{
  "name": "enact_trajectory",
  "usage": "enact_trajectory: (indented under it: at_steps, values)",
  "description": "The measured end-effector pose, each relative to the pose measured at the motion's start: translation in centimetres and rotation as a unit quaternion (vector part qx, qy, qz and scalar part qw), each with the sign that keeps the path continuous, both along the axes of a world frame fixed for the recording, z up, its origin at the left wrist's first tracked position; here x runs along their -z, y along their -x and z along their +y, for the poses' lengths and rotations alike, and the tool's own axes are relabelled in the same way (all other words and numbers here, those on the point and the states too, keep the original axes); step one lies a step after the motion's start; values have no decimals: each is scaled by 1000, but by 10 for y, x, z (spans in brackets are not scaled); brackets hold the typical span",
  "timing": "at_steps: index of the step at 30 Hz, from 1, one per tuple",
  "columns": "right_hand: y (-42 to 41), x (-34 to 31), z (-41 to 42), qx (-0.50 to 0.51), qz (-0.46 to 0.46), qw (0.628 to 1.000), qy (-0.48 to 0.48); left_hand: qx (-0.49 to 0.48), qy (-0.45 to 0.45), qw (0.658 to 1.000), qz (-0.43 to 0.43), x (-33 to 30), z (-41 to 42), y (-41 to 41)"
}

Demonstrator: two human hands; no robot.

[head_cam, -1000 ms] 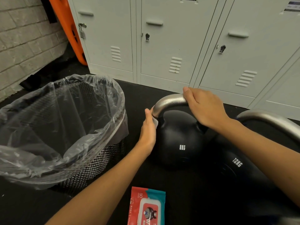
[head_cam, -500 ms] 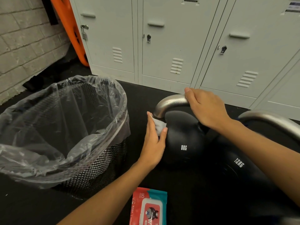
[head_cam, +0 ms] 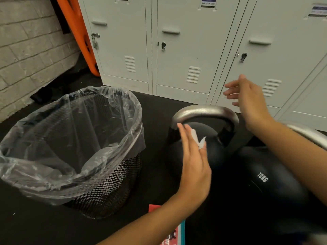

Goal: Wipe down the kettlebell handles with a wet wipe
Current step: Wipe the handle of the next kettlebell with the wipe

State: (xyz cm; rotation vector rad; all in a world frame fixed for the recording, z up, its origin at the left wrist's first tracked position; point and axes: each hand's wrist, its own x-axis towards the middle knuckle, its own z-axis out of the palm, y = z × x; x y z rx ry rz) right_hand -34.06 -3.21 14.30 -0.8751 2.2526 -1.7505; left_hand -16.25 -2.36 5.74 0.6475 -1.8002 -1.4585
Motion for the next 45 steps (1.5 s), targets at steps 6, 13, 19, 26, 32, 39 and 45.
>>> enact_trajectory:
  at_steps: [6, 13, 19, 26, 32, 39, 45]
  values:
    - [1, -27, 19, -128, -75, 987, -53, 35, 19, 998, 56, -47, 3, 21]
    - [-22, -52, 27, -307, -128, 941, -65, -67, 159, 984, -41, -76, -41, 45]
    - [-22, -54, 23, -317, -64, 938, -127, -38, 267, 953, -140, -72, -63, 43]
    - [-4, -37, 27, -174, -61, 968, -170, -3, 188, 971, -144, -69, -82, 39]
    - [11, -24, 36, -80, -14, 964, -252, -43, 230, 962, -144, -64, -82, 33]
    - [6, -30, 39, -114, -132, 964, -201, -92, 400, 894, -183, -59, -80, 30]
    - [-10, -54, 32, -149, -321, 935, 13, -93, 418, 887, -169, -62, -81, 33]
